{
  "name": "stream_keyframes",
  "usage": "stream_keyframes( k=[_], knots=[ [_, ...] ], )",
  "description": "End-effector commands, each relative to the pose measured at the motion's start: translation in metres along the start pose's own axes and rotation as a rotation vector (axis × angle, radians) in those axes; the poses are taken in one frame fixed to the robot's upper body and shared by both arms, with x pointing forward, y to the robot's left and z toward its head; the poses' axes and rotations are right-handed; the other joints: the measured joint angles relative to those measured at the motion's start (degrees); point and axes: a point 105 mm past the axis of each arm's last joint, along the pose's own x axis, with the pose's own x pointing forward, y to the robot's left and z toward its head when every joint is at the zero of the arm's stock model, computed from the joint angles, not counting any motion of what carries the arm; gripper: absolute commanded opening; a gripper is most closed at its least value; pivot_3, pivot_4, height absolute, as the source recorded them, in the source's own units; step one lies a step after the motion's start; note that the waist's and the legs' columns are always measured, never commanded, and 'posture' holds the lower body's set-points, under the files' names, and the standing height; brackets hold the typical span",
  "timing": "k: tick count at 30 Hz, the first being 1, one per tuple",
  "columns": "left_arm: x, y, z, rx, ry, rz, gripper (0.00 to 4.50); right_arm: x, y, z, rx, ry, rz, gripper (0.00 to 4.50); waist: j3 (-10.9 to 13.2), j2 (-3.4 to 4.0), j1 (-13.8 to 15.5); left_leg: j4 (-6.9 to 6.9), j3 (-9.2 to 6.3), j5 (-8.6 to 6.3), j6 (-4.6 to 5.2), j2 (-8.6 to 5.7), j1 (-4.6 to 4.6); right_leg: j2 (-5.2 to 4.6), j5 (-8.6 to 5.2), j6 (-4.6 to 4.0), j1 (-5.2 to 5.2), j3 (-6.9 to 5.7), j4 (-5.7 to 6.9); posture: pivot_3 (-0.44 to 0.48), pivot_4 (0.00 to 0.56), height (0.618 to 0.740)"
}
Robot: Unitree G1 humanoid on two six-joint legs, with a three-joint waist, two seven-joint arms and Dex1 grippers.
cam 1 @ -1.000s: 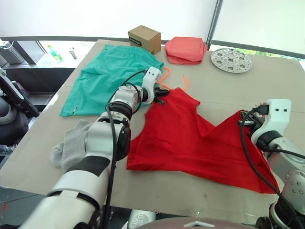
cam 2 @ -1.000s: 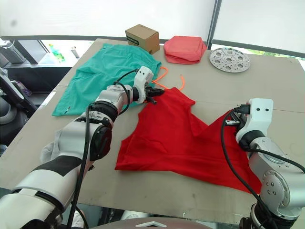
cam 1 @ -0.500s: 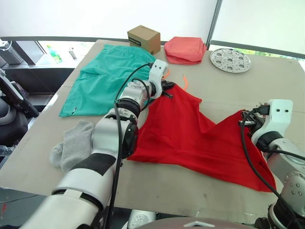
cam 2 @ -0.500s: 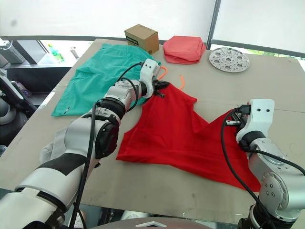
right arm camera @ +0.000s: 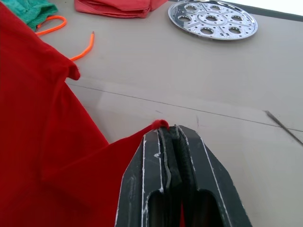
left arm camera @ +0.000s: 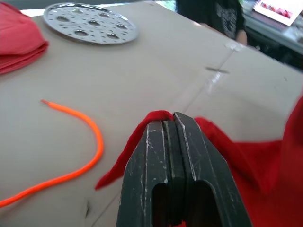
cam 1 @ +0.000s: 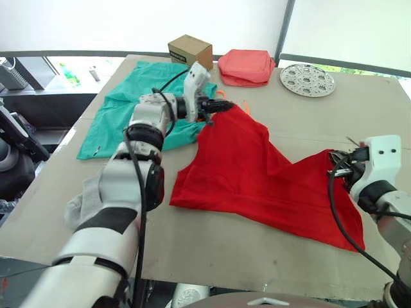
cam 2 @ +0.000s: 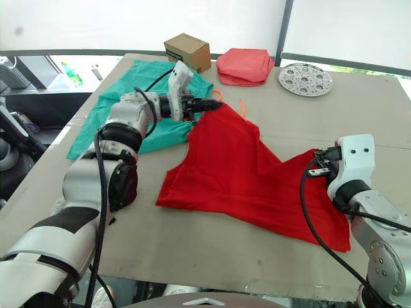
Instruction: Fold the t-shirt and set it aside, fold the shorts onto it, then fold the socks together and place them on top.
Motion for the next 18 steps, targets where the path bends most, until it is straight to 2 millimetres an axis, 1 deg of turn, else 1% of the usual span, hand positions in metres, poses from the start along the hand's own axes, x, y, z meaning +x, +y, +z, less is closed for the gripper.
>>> stream_keyframes(
  k=[1, 3, 5, 7, 10, 12, 13, 15, 17, 18],
  knots=[
    [-0.011, 0.001, -0.008, 0.04, -0.01, 0.044, 0.07, -0.004, 0.004, 0.017, -0.017, -0.053, 0.104, 0.0, 0.0, 0.01, -0.1, 0.01, 0.0, 0.0, 0.0, 0.01, 0.01, 0.0, 0.0, 0.0, 0.0, 0.01, 0.01, 0.0, 0.15, 0.74],
    [-0.016, 0.003, -0.019, 0.069, -0.001, 0.087, 0.07, -0.005, 0.005, 0.017, -0.035, -0.031, 0.15, 0.0, 0.0, -0.01, 0.0, 0.02, 0.01, 0.0, 0.01, 0.01, 0.04, 0.0, 0.01, 0.0, 0.0, 0.03, 0.05, 0.0, 0.15, 0.74],
    [-0.02, -0.001, -0.029, 0.119, 0.015, 0.089, 0.07, -0.007, 0.006, 0.015, -0.05, -0.004, 0.184, 0.0, 0.0, -0.01, 0.1, 0.02, 0.01, 0.0, 0.01, 0.01, 0.05, -0.01, 0.0, 0.0, 0.01, 0.03, 0.06, 0.0, 0.15, 0.74],
    [-0.026, -0.015, -0.039, 0.247, 0.017, 0.041, 0.07, -0.01, 0.007, 0.013, -0.057, 0.016, 0.215, 0.0, 0.0, 0.0, 0.2, 0.02, 0.01, 0.0, 0.01, 0.01, 0.04, -0.04, 0.0, -0.01, 0.01, 0.03, 0.04, 0.0, 0.15, 0.74],
    [-0.034, -0.032, -0.046, 0.433, -0.018, 0.012, 0.07, -0.016, 0.014, 0.006, -0.062, 0.052, 0.28, 0.0, 0.0, 0.0, 0.2, -0.02, 0.02, -0.01, 0.0, 0.03, 0.06, -0.1, 0.0, -0.03, 0.02, 0.09, -0.02, 0.0, 0.15, 0.74],
    [-0.044, -0.043, -0.06, 0.54, 0.003, -0.022, 0.07, -0.021, 0.015, -0.002, -0.071, 0.085, 0.295, 0.0, 0.0, 0.0, 0.4, -0.04, 0.0, -0.01, 0.0, 0.03, 0.04, -0.15, -0.04, -0.11, 0.02, 0.17, -0.05, 0.0, 0.15, 0.74],
    [-0.049, -0.048, -0.069, 0.554, 0.022, -0.046, 0.07, -0.022, 0.013, -0.005, -0.066, 0.097, 0.284, 0.0, 0.0, 0.0, 0.4, -0.04, -0.01, -0.01, 0.0, 0.04, 0.04, -0.17, -0.08, -0.17, 0.03, 0.21, -0.06, 0.0, 0.15, 0.74],
    [-0.062, -0.052, -0.09, 0.515, 0.079, -0.07, 0.07, -0.024, 0.011, -0.012, -0.063, 0.128, 0.28, 0.0, 0.0, 0.02, 0.4, -0.04, 0.0, -0.01, 0.0, 0.05, 0.05, -0.43, -0.12, -0.26, 0.04, 0.23, -0.08, 0.0, 0.15, 0.74],
    [-0.072, -0.049, -0.096, 0.378, 0.089, -0.056, 0.07, -0.028, 0.012, -0.019, -0.075, 0.163, 0.288, 0.0, 0.0, 0.03, 0.4, -0.01, 0.03, -0.01, 0.01, 0.04, 0.08, -0.46, -0.11, -0.28, 0.04, 0.18, -0.08, 0.0, 0.15, 0.74],
    [-0.076, -0.047, -0.096, 0.276, 0.086, -0.049, 0.36, -0.03, 0.012, -0.023, -0.08, 0.179, 0.296, 0.0, 0.0, 0.02, 0.4, 0.01, 0.04, -0.01, 0.01, 0.04, 0.08, -0.47, -0.11, -0.28, 0.04, 0.12, -0.08, 0.0, 0.15, 0.74]
  ],
)
